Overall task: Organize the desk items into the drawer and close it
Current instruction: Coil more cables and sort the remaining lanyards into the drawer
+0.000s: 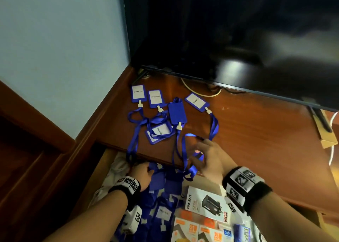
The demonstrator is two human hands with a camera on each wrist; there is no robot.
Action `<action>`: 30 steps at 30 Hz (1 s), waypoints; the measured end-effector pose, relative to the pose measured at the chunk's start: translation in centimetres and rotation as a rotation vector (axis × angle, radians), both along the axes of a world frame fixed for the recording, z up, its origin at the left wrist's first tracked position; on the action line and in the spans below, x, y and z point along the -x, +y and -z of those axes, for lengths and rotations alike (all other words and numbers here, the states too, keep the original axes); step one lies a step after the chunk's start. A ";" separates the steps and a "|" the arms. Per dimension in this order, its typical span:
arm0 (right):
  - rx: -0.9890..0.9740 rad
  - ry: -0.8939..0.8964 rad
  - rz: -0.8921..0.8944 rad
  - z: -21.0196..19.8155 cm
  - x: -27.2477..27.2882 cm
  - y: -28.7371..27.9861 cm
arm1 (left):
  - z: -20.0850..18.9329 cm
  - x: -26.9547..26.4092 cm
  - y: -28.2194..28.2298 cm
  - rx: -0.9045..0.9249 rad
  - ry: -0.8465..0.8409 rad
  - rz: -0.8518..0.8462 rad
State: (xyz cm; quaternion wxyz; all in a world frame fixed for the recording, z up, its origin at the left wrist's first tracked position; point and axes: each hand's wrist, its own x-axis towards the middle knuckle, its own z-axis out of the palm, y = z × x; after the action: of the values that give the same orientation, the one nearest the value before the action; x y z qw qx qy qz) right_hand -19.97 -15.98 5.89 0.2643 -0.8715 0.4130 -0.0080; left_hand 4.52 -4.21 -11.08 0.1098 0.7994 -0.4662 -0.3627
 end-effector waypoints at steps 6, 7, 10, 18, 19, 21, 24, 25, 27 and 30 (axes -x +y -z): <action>-0.105 0.018 0.293 1.4 -6.6 -7.5 | -1.6 0.2 -0.6 0.014 -0.130 0.030; -0.100 0.040 0.353 2.0 -7.8 -8.8 | -2.2 0.2 -0.6 0.009 -0.138 0.031; -0.123 0.051 0.523 3.2 -10.5 -11.6 | -3.8 -0.2 0.4 -0.004 -0.077 0.034; -0.299 0.107 0.603 5.4 -11.8 -13.1 | -11.2 -2.8 2.4 -0.029 0.082 0.083; -0.315 0.086 0.604 4.9 -11.4 -12.9 | -12.3 -3.1 2.1 0.020 0.078 0.059; -0.302 -0.002 0.619 3.3 -10.4 -12.1 | -14.8 -3.4 1.2 0.109 0.064 0.019; -0.147 -0.272 0.628 -0.2 -8.6 -9.6 | -18.6 -3.2 -0.7 0.297 0.054 -0.038; -0.095 -0.365 0.582 -1.6 -8.0 -8.6 | -19.8 -3.2 -1.3 0.376 0.056 -0.050; -0.080 -0.505 0.431 -5.1 -6.6 -6.4 | -21.7 -2.8 -2.6 0.512 0.018 -0.008; -0.226 -0.687 0.282 -10.9 -4.5 -3.0 | -25.4 -1.6 -4.0 0.597 -0.005 0.131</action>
State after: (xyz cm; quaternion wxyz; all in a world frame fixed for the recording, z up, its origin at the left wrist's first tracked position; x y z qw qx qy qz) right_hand -15.49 -18.99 16.77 0.4781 -0.7181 0.4142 -0.2902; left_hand 6.15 -8.24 14.31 0.3149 0.7010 -0.6030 -0.2140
